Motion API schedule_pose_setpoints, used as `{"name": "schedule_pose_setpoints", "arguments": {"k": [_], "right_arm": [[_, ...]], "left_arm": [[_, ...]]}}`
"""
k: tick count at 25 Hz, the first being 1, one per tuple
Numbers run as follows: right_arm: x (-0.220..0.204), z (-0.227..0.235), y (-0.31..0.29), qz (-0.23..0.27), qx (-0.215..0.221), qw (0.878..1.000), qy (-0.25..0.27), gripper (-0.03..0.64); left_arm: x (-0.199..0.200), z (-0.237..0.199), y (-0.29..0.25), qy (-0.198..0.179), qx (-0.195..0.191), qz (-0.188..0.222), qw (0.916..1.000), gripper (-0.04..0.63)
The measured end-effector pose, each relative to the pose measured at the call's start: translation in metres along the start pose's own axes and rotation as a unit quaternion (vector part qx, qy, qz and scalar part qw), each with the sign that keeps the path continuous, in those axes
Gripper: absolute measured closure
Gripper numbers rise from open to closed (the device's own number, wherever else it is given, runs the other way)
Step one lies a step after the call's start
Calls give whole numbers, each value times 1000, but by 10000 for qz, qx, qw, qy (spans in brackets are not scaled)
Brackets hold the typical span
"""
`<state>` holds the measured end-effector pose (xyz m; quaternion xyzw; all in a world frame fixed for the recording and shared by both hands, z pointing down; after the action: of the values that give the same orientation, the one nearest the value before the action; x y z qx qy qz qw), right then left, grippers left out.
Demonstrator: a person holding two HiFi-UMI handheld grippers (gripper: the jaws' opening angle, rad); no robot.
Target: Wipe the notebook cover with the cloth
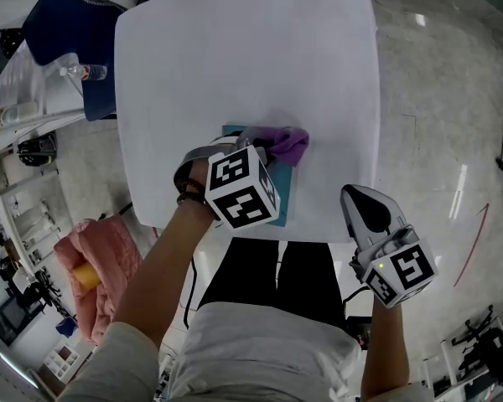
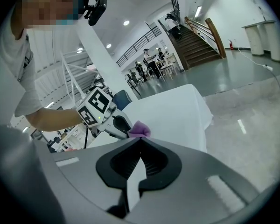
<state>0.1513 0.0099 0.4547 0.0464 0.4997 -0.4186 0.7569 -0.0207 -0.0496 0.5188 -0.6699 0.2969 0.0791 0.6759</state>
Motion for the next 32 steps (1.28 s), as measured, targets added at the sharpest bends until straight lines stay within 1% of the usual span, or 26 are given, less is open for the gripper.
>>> {"name": "schedule_pose_setpoints", "arguments": {"k": [4, 11, 18, 32], "right_arm": [[-3, -1, 1, -19, 1, 10000, -32, 601], [-5, -4, 1, -12, 39, 10000, -54, 601], [-7, -7, 4, -28, 64, 10000, -62, 601], [-9, -13, 12, -14, 105, 9999, -18, 601]], "left_arm": [[0, -1, -1, 59, -80, -4, 10000, 534], [-2, 6, -2, 16, -224, -44, 9997, 535], [-4, 15, -1, 140, -444, -50, 9989, 535], [-12, 46, 1, 130, -600, -95, 9981, 535]]}}
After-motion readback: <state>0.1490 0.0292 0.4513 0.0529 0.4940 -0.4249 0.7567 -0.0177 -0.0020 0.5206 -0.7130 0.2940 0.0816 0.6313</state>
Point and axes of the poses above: the fingertips, and each gripper's own axes: y backward along the fingers, z to its right, x out of its top, the point moved 6 cm from there along y, backward along the fingers, and after that the axes turned 15 degrees about z, right-handed, at the moved point
